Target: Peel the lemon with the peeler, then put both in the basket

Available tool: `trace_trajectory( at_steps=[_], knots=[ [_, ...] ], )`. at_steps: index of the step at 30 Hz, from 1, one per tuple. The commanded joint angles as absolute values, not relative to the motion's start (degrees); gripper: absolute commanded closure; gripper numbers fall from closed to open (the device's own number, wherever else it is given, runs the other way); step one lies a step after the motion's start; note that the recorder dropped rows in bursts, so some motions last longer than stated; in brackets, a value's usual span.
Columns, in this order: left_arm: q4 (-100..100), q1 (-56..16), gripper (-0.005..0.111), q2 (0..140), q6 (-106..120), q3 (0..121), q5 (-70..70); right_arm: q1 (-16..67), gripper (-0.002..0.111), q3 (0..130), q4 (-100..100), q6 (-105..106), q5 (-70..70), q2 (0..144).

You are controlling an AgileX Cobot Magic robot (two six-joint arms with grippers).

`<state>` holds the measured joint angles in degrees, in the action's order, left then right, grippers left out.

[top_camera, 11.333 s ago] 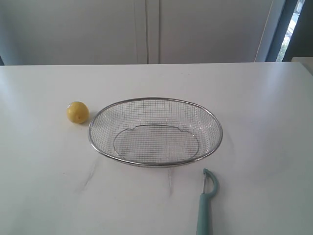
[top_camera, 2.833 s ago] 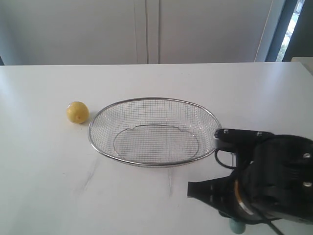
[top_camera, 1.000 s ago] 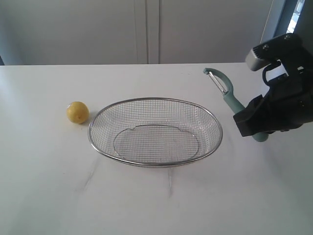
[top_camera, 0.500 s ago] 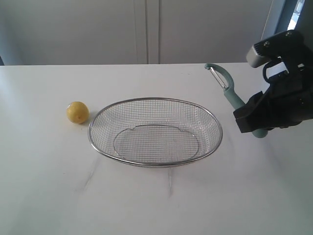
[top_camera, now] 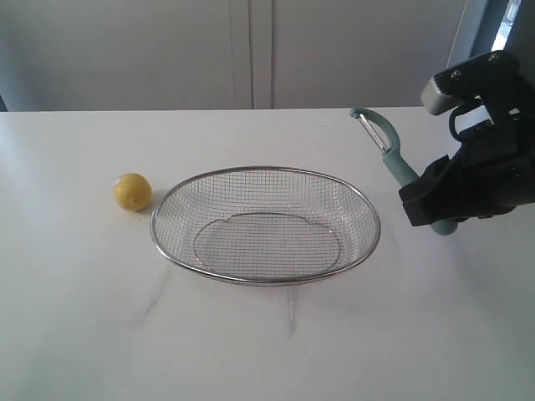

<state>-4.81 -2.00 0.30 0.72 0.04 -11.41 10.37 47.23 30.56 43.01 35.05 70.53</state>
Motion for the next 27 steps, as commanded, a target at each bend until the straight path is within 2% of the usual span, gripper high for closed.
trace_trajectory(
  at_steps=[1, 27],
  knots=[
    [-5.1, -1.9, 0.106, 0.0, 0.4, 0.0, -11.7, 10.1, 0.108, 47.6, 30.8, 43.7, 34.4, 70.4],
    [-5.0, -1.9, 0.106, 0.0, 0.4, 0.0, -8.7, 10.1, 0.108, 47.6, 30.8, 43.7, 34.4, 70.4]
  ],
)
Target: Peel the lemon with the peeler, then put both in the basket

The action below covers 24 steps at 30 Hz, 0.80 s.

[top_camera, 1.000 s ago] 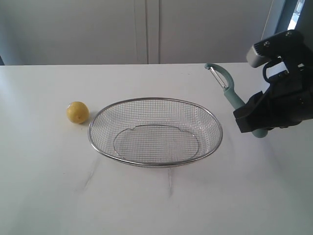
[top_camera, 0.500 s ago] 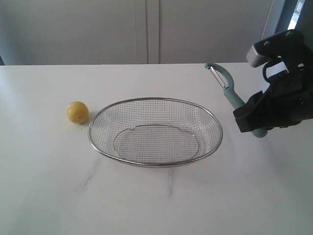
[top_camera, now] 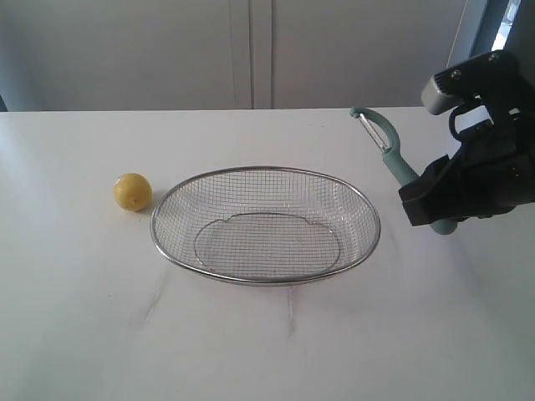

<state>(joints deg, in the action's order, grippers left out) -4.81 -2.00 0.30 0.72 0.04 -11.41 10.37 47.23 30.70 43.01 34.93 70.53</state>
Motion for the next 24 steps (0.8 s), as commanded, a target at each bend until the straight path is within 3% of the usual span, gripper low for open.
trace_trajectory(
  at_steps=[1, 7, 17, 24],
  knots=[
    [-5.0, -1.9, 0.106, 0.0, 0.4, 0.0, -7.6, 10.1, 0.108, 47.6, 30.8, 43.7, 34.4, 70.4],
    [-5.0, -1.9, 0.106, 0.0, 0.4, 0.0, 0.7, 10.1, 0.108, 47.6, 30.8, 43.7, 34.4, 70.4],
    [-5.0, -1.9, 0.106, 0.0, 0.4, 0.0, 3.1, 10.1, 0.108, 47.6, 30.8, 43.7, 34.4, 70.4],
    [-5.0, -1.9, 0.106, 0.0, 0.0, 0.0, 14.0, 10.1, 0.108, 47.6, 30.8, 43.7, 34.4, 70.4]
  ],
)
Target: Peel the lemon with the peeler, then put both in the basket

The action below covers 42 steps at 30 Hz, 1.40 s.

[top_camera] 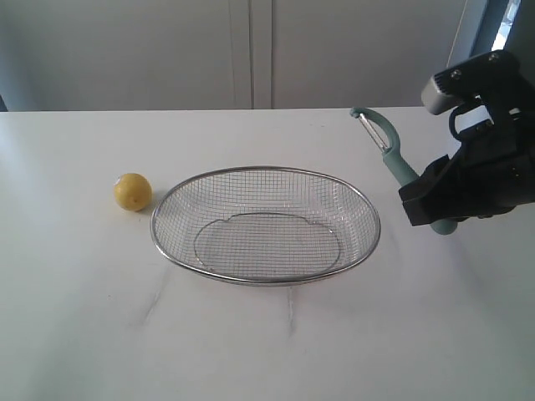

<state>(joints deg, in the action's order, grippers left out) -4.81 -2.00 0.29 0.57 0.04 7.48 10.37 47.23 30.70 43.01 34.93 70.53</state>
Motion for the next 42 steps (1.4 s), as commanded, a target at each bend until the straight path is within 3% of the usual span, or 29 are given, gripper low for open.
trace_trajectory(
  at_steps=[1, 11, 25, 35, 42],
  knots=[
    [-5.0, -1.9, 0.106, 0.0, 0.0, 0.0, 15.7, 10.1, 0.108, 47.6, 30.8, 43.7, 34.4, 70.4],
    [-5.3, -1.9, 0.106, 0.0, -7.9, 0.0, 39.7, 10.1, 0.108, 47.6, 30.8, 43.7, 34.4, 70.4],
    [-3.3, -1.9, 0.106, 24.1, -10.8, 16.3, 40.4, 10.1, 0.108, 47.6, 30.8, 43.7, 34.4, 70.4],
    [13.5, -2.0, 0.106, 47.7, -21.9, 28.0, 30.9, 10.1, 0.108, 47.6, 30.9, 43.7, 34.4, 70.4],
    [26.2, -4.3, 0.106, 63.4, -31.6, 39.2, 10.9, 10.1, 0.108, 47.6, 30.9, 43.7, 34.4, 70.4]
  ],
)
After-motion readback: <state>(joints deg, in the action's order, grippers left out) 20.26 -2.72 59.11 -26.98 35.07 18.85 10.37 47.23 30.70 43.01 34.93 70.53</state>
